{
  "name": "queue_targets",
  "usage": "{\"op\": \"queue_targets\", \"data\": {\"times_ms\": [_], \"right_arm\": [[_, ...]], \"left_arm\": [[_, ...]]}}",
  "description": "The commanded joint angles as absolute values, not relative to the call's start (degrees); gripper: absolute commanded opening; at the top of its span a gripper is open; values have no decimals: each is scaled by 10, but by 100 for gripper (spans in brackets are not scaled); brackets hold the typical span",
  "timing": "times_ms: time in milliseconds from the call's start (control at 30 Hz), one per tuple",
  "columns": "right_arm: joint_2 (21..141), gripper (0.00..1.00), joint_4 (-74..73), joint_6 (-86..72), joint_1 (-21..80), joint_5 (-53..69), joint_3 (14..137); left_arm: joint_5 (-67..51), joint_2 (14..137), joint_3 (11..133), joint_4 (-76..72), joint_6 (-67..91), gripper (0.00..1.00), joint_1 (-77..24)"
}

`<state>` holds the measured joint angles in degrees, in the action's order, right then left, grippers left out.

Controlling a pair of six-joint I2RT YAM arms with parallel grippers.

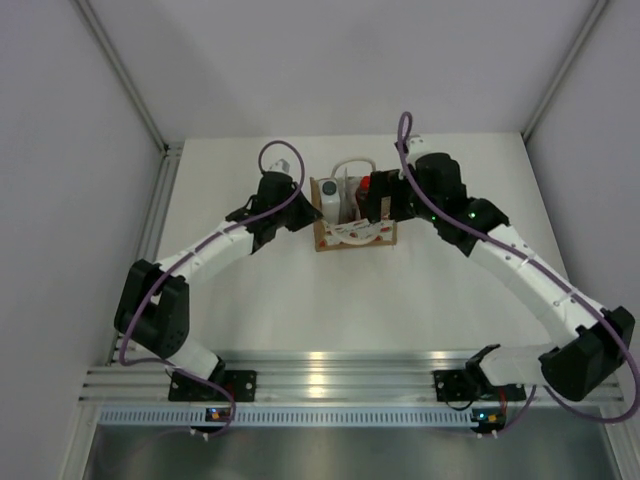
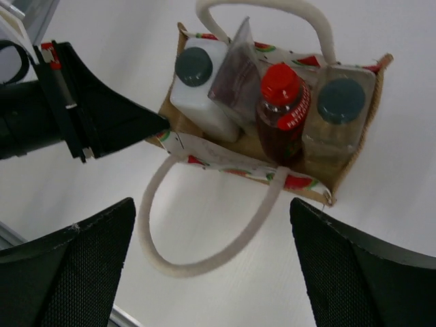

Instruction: Take the personal care products out of the canvas bag

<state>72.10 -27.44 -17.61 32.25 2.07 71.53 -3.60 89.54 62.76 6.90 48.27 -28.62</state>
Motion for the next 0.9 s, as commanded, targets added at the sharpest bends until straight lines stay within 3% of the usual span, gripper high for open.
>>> {"op": "queue_targets", "data": {"times_ms": [0,300,533,867], "right_arm": [[781,91,-256,-183,369,-43,800],[971,74,-280,-193,464,-156,961],[1081,64,-314,-186,472,-198,1054],[1151,61,-332,-188,472,-266,1103]], "left_arm": [[-25,899,613,47,486,0,-290],[73,835,560,47,541,0,-289],[93,816,540,47,558,0,-290],[86,814,527,47,583,0,-290]]}}
